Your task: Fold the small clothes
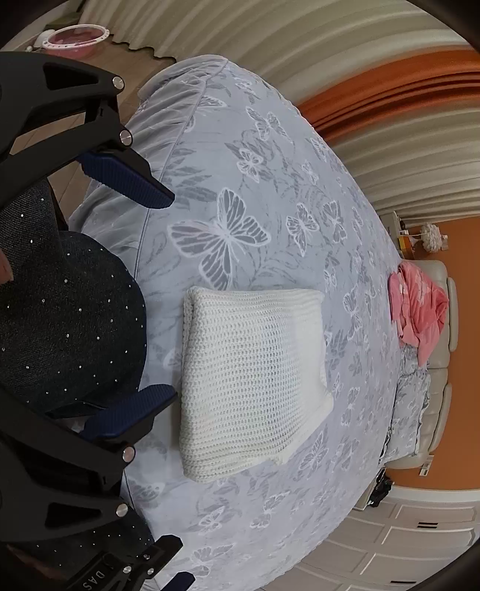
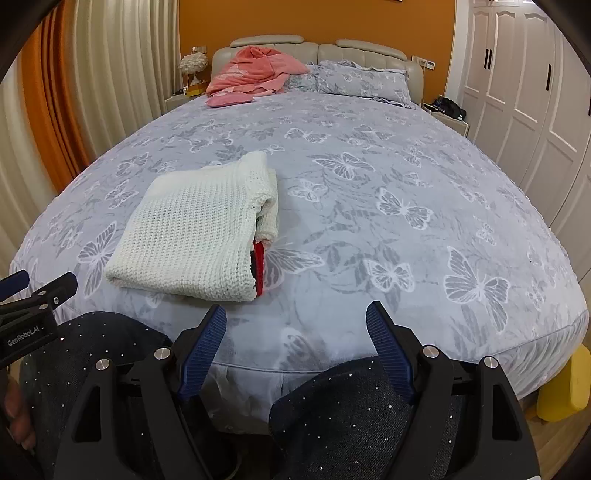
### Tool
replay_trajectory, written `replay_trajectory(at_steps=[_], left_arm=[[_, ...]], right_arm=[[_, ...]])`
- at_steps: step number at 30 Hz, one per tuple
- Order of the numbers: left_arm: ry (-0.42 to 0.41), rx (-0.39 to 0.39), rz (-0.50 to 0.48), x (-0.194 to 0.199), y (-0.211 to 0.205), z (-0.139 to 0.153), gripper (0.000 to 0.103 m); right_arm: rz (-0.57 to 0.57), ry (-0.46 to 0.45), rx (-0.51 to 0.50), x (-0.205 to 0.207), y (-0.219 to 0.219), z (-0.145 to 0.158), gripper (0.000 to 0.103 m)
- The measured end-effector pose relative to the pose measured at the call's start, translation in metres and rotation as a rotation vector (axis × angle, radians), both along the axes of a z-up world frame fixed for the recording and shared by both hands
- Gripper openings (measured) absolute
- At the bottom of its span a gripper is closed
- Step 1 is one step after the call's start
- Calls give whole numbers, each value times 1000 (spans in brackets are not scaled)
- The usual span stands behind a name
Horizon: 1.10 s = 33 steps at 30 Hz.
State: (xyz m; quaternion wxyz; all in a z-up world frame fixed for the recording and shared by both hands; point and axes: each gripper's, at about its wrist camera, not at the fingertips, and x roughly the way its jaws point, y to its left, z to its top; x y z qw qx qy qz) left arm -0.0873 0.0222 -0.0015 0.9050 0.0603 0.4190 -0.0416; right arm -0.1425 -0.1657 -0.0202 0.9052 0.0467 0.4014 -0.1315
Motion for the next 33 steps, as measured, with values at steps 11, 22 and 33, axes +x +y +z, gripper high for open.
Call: replay_trajectory(at_steps=[11,22,33], left_arm=[[-21,-1,-7,-2,-1,3,93],[-25,-2,-12,-4,-3,4,93],[-44,59,-22,-7,-13,11,98]], right_arm=[[2,-1,-6,-2,4,0,76],[1,-4,-18,-3,18,1,76],[0,-4,-16,-2,19,1,76]])
